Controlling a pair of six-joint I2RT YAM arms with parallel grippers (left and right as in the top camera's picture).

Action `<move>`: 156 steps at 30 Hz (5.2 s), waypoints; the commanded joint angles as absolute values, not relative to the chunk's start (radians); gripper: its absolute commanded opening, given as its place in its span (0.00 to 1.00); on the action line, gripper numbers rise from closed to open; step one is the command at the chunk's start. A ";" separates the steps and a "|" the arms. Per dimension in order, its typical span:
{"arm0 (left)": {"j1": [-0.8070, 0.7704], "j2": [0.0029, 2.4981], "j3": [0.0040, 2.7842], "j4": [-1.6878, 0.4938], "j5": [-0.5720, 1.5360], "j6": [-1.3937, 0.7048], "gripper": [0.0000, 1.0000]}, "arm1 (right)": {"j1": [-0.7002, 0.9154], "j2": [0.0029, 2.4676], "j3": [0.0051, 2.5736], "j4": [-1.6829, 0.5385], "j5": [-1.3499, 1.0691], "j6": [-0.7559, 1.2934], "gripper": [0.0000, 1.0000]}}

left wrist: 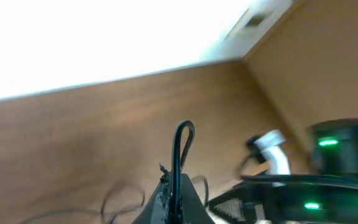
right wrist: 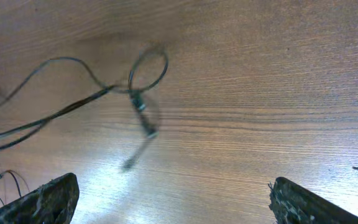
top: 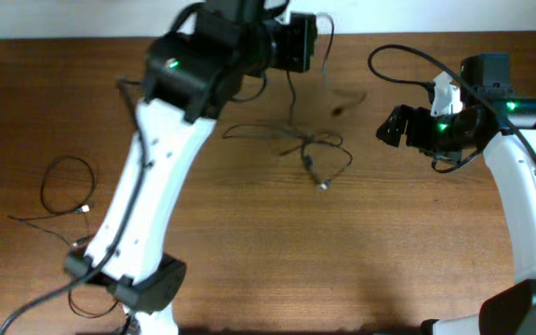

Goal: Untangle cables

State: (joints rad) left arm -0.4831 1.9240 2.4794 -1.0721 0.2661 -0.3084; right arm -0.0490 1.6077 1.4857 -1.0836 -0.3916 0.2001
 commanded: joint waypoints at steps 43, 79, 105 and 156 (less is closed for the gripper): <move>-0.455 1.625 2.563 -0.727 0.249 -0.319 0.00 | 0.474 1.967 1.482 -0.642 -0.730 0.323 0.99; -0.455 1.532 2.563 -0.570 -0.155 -0.296 0.00 | 0.707 2.074 1.479 -0.586 -0.657 0.371 0.73; 0.212 1.922 2.562 -0.633 -0.325 -0.067 0.00 | 0.528 2.073 1.480 -0.746 -0.532 0.319 0.78; 0.484 2.073 2.243 -0.944 0.010 -0.477 0.99 | 0.523 2.073 1.480 -0.809 -0.485 0.297 0.88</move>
